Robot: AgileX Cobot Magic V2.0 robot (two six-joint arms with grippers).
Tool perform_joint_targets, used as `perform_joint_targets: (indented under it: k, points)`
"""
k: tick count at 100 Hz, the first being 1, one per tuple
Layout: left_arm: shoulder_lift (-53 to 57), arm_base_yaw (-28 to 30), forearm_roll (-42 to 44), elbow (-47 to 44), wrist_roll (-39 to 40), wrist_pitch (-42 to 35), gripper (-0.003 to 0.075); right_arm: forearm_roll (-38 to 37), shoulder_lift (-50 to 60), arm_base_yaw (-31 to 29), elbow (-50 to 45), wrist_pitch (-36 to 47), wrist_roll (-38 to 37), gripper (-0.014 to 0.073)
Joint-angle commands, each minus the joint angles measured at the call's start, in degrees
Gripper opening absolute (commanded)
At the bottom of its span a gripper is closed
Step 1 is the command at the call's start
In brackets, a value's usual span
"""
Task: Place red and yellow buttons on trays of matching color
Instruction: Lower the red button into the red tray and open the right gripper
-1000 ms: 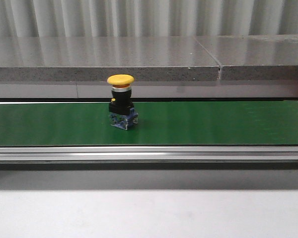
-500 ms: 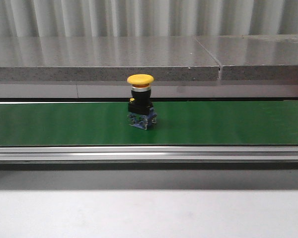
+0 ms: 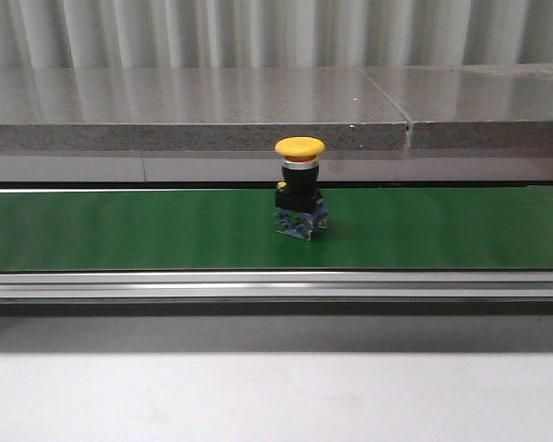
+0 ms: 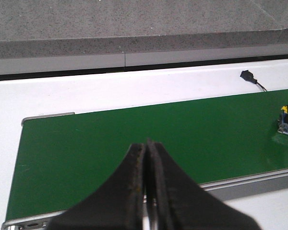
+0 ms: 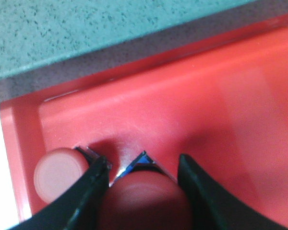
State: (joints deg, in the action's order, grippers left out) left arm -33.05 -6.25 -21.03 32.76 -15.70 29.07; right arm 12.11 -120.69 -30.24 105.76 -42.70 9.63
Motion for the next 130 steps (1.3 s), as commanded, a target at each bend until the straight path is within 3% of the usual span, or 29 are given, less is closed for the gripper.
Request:
perform_joint_targets:
  k: [1, 70, 79, 103, 130]
  points:
    - [-0.07, -0.43, -1.25, 1.52, 0.00, -3.41, -0.0020, 1.05, 2.80, -0.31, 2.25, 4.76, 0.15, 0.0072]
    - [-0.07, -0.43, -1.25, 1.52, 0.00, -3.41, -0.0020, 1.29, -4.65, -0.21, 6.69, 5.47, 0.20, 0.0086]
    - [-0.07, -0.43, -1.25, 1.52, 0.00, -3.41, -0.0020, 1.74, -4.90, -0.21, 6.69, 5.47, 0.20, 0.0152]
    - [-0.07, -0.43, -1.25, 1.52, 0.00, -3.41, -0.0020, 1.88, -5.07, -0.21, 6.69, 5.77, 0.20, 0.0461]
    - [-0.07, -0.43, -1.25, 1.52, 0.00, -3.41, -0.0020, 2.07, -4.07, -0.38, 7.36, 4.88, 0.20, 0.0489]
